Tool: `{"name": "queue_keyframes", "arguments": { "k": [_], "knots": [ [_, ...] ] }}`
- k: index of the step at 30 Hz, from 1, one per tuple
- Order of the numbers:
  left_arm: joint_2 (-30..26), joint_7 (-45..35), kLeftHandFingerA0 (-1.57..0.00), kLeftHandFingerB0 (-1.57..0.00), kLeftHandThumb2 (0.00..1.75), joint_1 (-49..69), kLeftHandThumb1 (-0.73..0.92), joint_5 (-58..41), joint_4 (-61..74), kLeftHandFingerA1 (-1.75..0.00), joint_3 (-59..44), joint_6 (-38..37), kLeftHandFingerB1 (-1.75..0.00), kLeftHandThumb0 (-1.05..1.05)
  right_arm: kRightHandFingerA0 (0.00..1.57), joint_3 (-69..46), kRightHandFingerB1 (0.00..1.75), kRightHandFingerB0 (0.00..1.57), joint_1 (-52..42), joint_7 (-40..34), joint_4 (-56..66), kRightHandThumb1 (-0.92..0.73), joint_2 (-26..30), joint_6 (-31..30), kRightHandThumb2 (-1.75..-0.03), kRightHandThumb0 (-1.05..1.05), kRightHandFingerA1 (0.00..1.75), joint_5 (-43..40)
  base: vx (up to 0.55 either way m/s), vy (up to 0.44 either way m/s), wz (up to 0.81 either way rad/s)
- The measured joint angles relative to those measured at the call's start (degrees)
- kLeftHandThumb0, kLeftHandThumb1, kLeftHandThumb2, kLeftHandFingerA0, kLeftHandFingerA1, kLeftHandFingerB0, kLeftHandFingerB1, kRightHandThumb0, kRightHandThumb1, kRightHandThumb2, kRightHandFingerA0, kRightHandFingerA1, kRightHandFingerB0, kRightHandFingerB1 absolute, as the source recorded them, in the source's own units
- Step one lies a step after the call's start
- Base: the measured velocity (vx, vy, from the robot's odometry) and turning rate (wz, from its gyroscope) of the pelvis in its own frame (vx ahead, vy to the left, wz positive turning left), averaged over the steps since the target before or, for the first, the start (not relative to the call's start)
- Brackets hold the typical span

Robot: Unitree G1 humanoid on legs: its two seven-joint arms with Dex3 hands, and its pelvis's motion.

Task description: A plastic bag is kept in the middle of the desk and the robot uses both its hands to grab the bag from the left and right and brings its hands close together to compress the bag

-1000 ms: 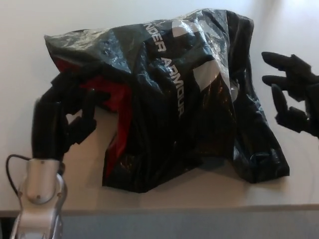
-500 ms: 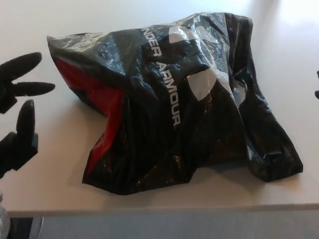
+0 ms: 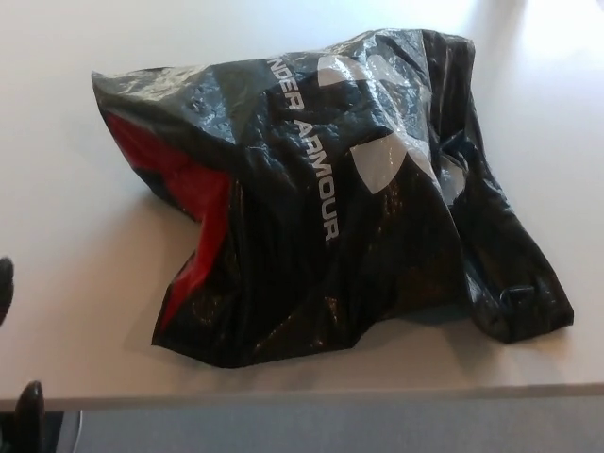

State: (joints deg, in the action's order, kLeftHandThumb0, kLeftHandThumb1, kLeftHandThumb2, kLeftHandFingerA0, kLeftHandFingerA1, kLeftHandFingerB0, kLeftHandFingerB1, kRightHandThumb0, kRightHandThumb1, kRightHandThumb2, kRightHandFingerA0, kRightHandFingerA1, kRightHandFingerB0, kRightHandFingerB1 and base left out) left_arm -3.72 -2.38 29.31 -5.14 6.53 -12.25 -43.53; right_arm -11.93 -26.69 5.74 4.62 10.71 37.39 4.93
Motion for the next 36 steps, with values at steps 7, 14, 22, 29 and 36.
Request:
{"name": "queue_keyframes", "arguments": {
  "k": [7,14,22,29,36],
  "knots": [
    [0.01,-1.20,-0.01,-0.12,0.81,4.65,0.92,-0.59,-10.67,-0.20,0.51,-5.57,-0.25,-0.67,0.00,-0.03,0.14,0.00,-2.79,-1.41,-4.07,-0.86,0.00,3.13,-1.17,-0.94,0.14,3.58,0.00,0.000,0.00],
    [-0.01,-2.71,-0.01,-0.07,0.79,4.90,0.91,-2.06,-16.97,-0.22,1.33,-11.08,-0.24,-0.72,0.00,-0.07,0.08,0.00,-2.64,-3.94,-7.23,-0.88,-0.08,7.01,-1.16,-0.99,0.08,8.01,0.00,0.000,0.00],
    [-0.20,-4.51,-0.04,-0.09,0.79,3.12,0.91,-4.44,-21.80,-0.23,1.90,-17.37,-0.25,-0.72,0.00,0.23,0.08,0.00,-1.67,-6.10,-9.47,-0.86,-0.24,10.56,-1.15,-0.91,0.10,11.11,0.00,0.000,0.00],
    [-0.83,-5.88,-0.06,-0.11,0.77,2.42,0.91,-6.22,-24.75,-0.25,2.39,-22.99,-0.27,-0.69,0.00,0.58,0.00,0.00,-1.11,-7.29,-10.91,-0.92,-0.30,12.95,-0.73,-0.75,0.01,12.17,0.00,0.000,0.00],
    [-1.41,-7.19,-0.06,-0.12,0.78,1.71,0.92,-7.86,-26.77,-0.25,2.85,-27.46,-0.27,-0.70,0.00,0.82,0.15,0.00,-1.00,-8.43,-11.74,-0.82,-0.29,14.68,-1.15,-0.84,0.18,13.29,0.00,0.000,0.00]
  ]
}}
